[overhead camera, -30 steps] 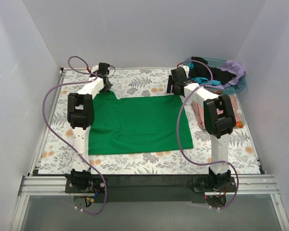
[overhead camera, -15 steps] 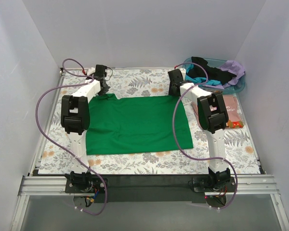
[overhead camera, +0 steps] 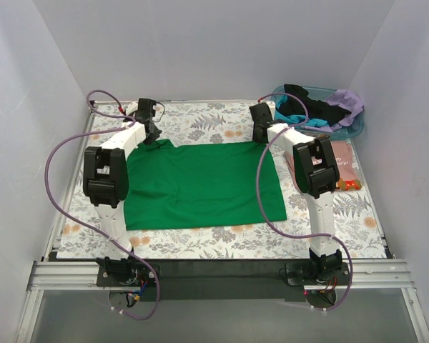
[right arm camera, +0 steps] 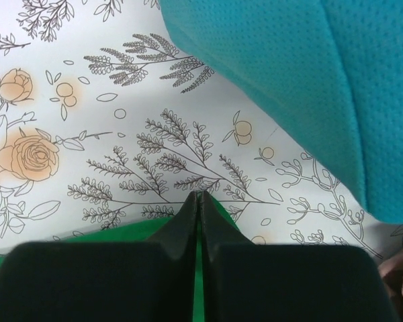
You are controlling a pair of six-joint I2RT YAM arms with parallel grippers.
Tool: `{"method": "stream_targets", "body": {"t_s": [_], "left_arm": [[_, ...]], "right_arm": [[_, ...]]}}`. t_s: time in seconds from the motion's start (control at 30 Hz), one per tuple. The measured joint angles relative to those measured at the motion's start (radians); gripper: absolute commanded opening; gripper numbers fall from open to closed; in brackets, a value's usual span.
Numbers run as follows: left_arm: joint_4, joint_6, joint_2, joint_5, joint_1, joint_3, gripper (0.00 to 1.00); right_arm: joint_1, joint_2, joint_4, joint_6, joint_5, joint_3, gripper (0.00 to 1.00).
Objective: Fold and stack the t-shirts
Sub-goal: Fold the tshirt
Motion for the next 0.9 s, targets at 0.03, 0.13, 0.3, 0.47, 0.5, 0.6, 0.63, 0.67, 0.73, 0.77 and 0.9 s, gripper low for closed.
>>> {"method": "stream_targets", "body": {"t_s": [0.03,0.13,0.3,0.47,0.5,0.6,0.63,0.67,0.73,0.77,0.9], "left_arm": [[0.002,0.0,-0.013,0.0,0.0,-0.009,0.0],[0.006,0.002,-0.073,0.002,0.0,-0.056,0.0],[0.018,0.006,-0.168,0.004,0.0,-0.123,0.0],[0.018,0.008,-0.273,0.009,0.0,-0.218,0.0],[0.021,0.008,-0.299,0.012,0.0,-0.244,0.0],[0.021,0.004,-0.371,0.018,0.0,-0.312,0.0],[0.018,0.001,-0.406,0.021,0.0,-0.347,0.0],[0.013,-0.002,-0.433,0.023,0.0,-0.372,0.0],[0.004,-0.01,-0.49,0.028,0.0,-0.422,0.0],[-0.002,-0.016,-0.518,0.033,0.0,-0.445,0.0],[-0.011,-0.044,-0.626,0.047,-0.01,-0.534,0.0]], "right_arm": [[0.003,-0.003,-0.001,-0.009,0.001,0.0,0.01],[0.014,-0.031,-0.002,-0.035,0.004,-0.024,0.01],[0.034,-0.128,0.005,-0.063,0.005,-0.102,0.01],[0.05,-0.23,0.028,-0.077,0.008,-0.201,0.01],[0.05,-0.245,0.035,-0.077,0.008,-0.222,0.01],[0.051,-0.283,0.041,-0.077,0.009,-0.283,0.01],[0.051,-0.296,0.046,-0.078,0.01,-0.304,0.01],[0.052,-0.307,0.048,-0.078,0.01,-0.323,0.01],[0.054,-0.334,0.051,-0.079,0.014,-0.36,0.01],[0.055,-0.348,0.053,-0.08,0.016,-0.376,0.01],[0.056,-0.415,0.057,-0.089,0.017,-0.436,0.01]]}}
